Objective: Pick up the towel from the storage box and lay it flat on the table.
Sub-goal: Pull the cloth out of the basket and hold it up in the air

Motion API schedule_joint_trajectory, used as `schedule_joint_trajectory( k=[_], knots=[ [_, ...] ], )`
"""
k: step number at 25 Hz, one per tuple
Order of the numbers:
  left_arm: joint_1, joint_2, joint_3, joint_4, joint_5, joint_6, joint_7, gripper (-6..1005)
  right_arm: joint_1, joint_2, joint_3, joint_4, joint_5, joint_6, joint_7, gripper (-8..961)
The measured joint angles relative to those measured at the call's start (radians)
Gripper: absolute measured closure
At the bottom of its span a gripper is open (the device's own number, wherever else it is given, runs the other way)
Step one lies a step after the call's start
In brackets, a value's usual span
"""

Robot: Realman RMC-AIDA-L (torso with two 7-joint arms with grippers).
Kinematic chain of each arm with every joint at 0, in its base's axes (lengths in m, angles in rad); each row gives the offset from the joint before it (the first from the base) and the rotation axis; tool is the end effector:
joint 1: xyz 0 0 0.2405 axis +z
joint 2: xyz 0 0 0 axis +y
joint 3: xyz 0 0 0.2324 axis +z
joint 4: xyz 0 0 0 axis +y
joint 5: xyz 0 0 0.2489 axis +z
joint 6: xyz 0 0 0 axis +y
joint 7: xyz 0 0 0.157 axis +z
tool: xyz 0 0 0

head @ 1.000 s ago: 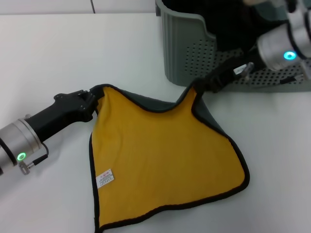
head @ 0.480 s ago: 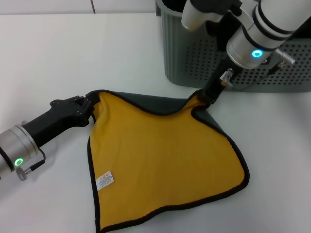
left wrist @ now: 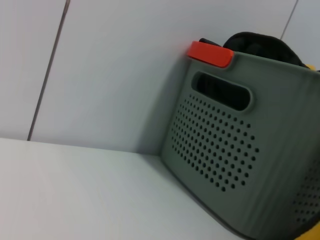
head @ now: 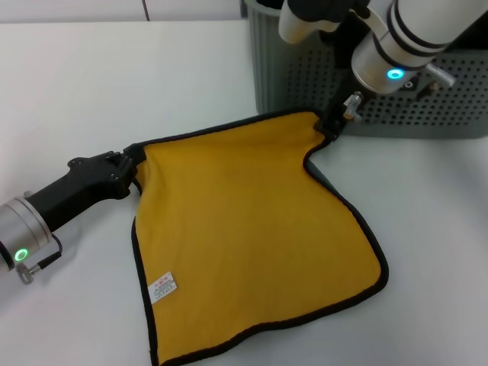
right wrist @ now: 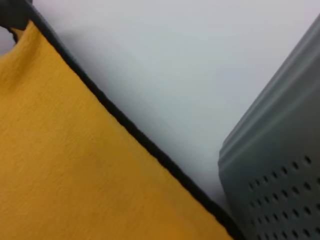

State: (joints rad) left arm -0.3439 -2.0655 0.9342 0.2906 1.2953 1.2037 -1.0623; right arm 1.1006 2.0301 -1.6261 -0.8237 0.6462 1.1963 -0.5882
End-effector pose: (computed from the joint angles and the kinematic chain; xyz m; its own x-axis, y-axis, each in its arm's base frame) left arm -0.3458 0.3202 -0.0373 0.5366 0.3795 0.7537 0.7960 -0.5241 -0.3028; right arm 0.0693 0.4461 -0.0787 0.8629 -0.3865 0.3256 -0.2285 -0.8731 -0.4307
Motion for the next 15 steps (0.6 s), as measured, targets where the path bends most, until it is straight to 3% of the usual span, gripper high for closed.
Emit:
schedule_joint_trajectory(
  k=[9, 15],
  knots=[
    [0.001, 0.002, 0.000, 0.001, 0.002, -0.003, -0.002, 871, 0.014, 0.000, -0.081, 0.003, -0.008, -0.077, 0.003, 848],
    [0.009, 0.010, 0.006, 0.000, 0.008, 0.003, -0.015, 858, -0.045, -0.001, -0.154, -0.128, 0.016, -0.058, 0.036, 842]
  ],
)
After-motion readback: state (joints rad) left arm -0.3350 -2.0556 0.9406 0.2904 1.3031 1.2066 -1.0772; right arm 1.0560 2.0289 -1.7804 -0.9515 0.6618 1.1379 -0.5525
